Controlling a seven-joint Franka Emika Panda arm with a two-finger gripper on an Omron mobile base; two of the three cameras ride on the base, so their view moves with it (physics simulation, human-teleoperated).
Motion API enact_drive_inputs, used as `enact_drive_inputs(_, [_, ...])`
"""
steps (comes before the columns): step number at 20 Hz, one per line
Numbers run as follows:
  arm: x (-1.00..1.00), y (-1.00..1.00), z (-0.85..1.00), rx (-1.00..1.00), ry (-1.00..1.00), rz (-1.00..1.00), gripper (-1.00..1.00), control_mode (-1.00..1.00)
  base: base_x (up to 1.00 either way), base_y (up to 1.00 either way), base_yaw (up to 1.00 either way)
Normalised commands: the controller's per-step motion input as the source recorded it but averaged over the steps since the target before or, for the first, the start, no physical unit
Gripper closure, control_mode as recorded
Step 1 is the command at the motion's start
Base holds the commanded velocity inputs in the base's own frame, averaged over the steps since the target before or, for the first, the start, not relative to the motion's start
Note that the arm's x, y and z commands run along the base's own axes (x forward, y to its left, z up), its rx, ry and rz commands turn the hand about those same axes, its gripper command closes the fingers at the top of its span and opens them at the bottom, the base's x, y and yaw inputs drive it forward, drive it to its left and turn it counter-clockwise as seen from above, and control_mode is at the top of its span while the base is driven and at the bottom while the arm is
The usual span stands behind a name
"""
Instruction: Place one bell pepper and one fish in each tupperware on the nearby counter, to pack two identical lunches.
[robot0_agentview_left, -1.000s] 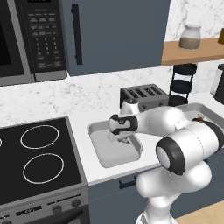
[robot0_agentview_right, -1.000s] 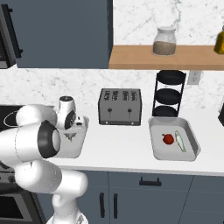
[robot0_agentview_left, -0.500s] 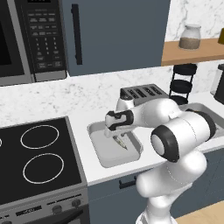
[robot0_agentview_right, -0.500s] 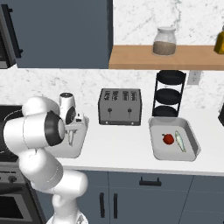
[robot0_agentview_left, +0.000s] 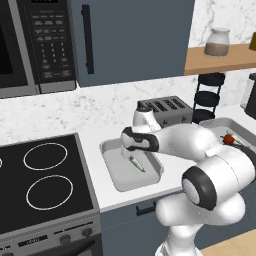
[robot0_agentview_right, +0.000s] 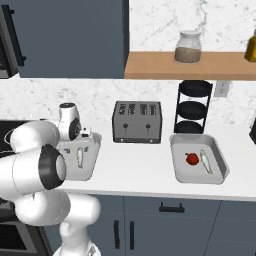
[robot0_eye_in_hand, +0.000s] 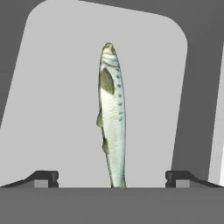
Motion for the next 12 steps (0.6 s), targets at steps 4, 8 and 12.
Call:
enact_drive_inputs(4, [-1.0,-0.5,0.44,0.0,-0.16,0.0,-1.0,-1.0,0.0,0.0,0.0])
enact_drive_inputs(8, [-1.0,-0.36,0.49,0.0,-0.12,0.0,-1.0,-1.0,0.0,0.0,0.0])
enact_drive_inputs(12, [-1.0,-0.17,0.89,0.0,-0.08,0.0,-1.0,-1.0,0.0,0.0,0.0])
